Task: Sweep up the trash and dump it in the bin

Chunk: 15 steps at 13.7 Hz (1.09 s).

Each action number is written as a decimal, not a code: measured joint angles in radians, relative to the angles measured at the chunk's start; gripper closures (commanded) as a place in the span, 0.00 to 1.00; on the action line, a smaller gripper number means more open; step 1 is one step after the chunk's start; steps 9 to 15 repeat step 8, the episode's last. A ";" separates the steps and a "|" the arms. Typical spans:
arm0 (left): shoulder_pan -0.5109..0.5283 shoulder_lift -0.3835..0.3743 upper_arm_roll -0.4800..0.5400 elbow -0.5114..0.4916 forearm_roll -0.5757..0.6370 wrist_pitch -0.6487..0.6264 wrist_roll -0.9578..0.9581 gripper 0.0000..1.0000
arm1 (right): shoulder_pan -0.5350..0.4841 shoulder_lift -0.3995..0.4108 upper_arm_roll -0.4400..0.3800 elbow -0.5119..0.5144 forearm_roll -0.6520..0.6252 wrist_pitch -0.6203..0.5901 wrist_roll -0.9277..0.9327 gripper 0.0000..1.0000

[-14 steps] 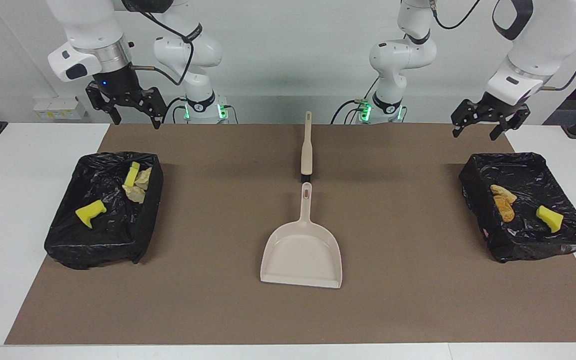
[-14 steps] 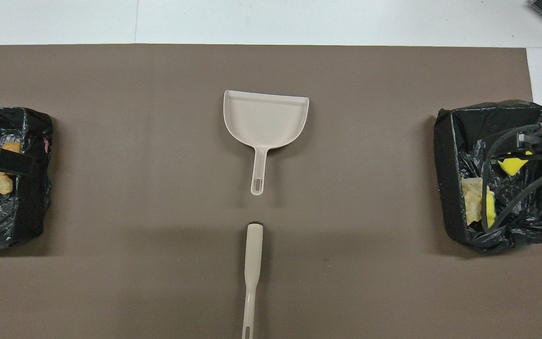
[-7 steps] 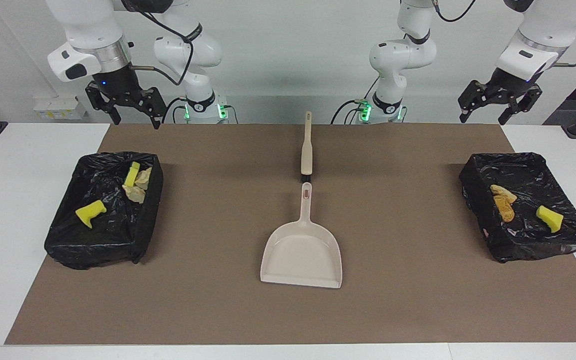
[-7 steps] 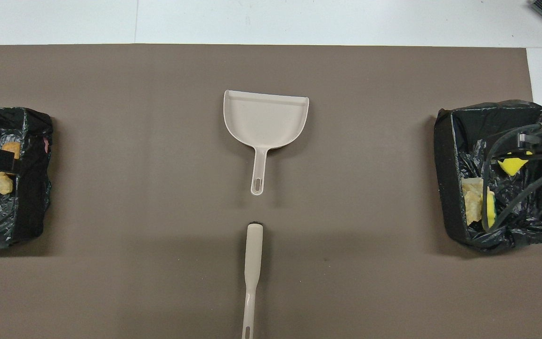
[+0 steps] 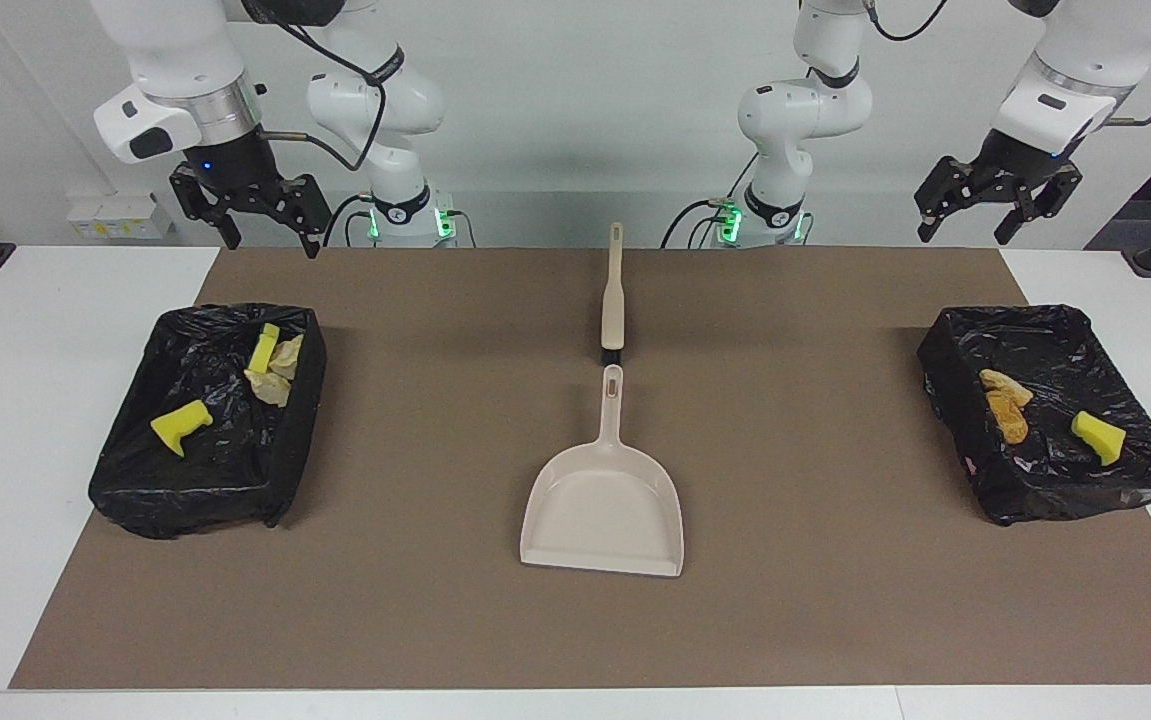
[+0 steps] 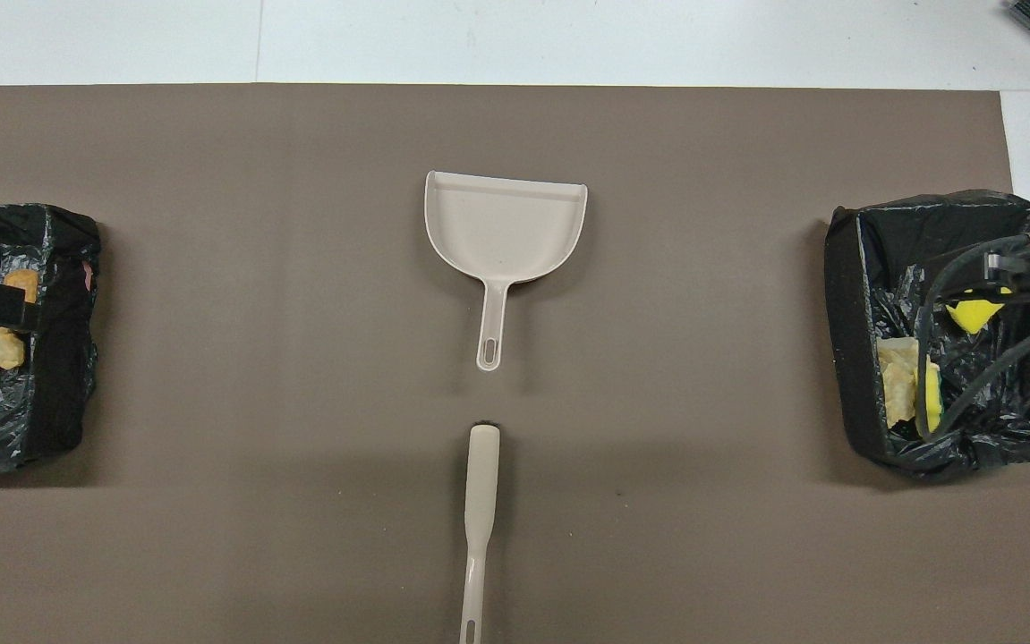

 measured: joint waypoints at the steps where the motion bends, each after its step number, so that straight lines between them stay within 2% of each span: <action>1: 0.000 0.000 0.000 0.000 -0.017 0.000 -0.005 0.00 | 0.000 0.000 0.000 0.000 0.000 0.000 0.000 0.00; 15: 0.000 0.000 0.001 0.000 -0.031 -0.002 -0.015 0.00 | 0.000 0.000 0.000 0.000 0.000 0.000 0.000 0.00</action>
